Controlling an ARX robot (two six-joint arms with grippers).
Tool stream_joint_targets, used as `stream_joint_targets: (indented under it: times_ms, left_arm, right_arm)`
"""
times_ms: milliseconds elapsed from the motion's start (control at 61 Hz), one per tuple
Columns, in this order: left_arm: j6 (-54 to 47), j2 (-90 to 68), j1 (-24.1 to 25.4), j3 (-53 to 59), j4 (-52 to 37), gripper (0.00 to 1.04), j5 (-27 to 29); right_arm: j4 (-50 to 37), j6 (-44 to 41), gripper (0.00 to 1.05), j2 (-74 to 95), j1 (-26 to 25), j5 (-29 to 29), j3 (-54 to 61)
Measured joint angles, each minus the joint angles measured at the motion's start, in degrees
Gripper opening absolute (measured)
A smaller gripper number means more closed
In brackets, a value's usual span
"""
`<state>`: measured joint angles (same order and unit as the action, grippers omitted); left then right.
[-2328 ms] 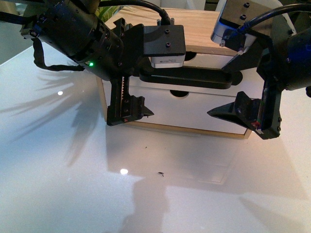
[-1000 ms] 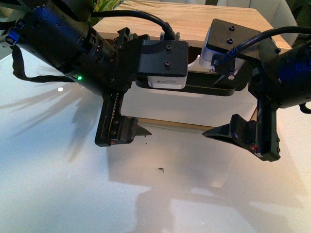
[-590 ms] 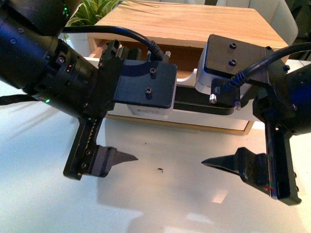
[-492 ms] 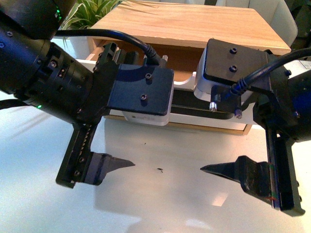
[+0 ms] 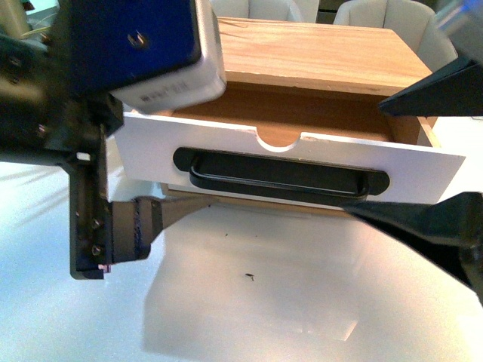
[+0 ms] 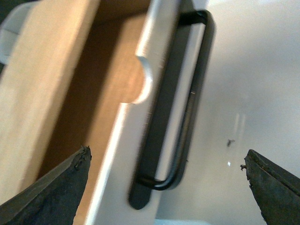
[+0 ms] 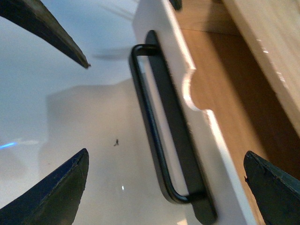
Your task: Pull drawer
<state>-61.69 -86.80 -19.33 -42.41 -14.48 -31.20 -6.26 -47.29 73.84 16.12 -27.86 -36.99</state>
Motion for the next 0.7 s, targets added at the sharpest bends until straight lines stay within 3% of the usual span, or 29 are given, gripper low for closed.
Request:
stream_joint_targets:
  times_ms: [213, 361, 508, 623, 705]
  left_arm:
    - [13.0, 10.4, 3.1, 10.3, -15.1, 0.97, 6.3]
    - [26.3, 21.7, 6.4, 19.4, -20.5, 0.97, 12.9]
    - [40.0, 34.6, 11.0, 27.3, -15.4, 0.97, 16.2]
    - [48.2, 44.5, 16.2, 31.4, -8.0, 0.97, 13.9]
    - [53.9, 54.1, 22.7, 33.7, 1.0, 0.97, 13.2]
  right_arm:
    - [-11.9, 9.5, 0.96, -10.4, -5.6, 4.0, 9.0]
    - [-17.3, 20.6, 0.96, -20.1, -11.2, 11.2, 16.1]
    - [-14.9, 32.0, 0.96, -31.8, -17.2, 15.1, 22.5]
    - [-10.1, 38.2, 0.96, -41.7, -21.9, 17.0, 25.4]
    - [-2.9, 44.0, 0.96, -51.6, -26.3, 17.6, 27.3]
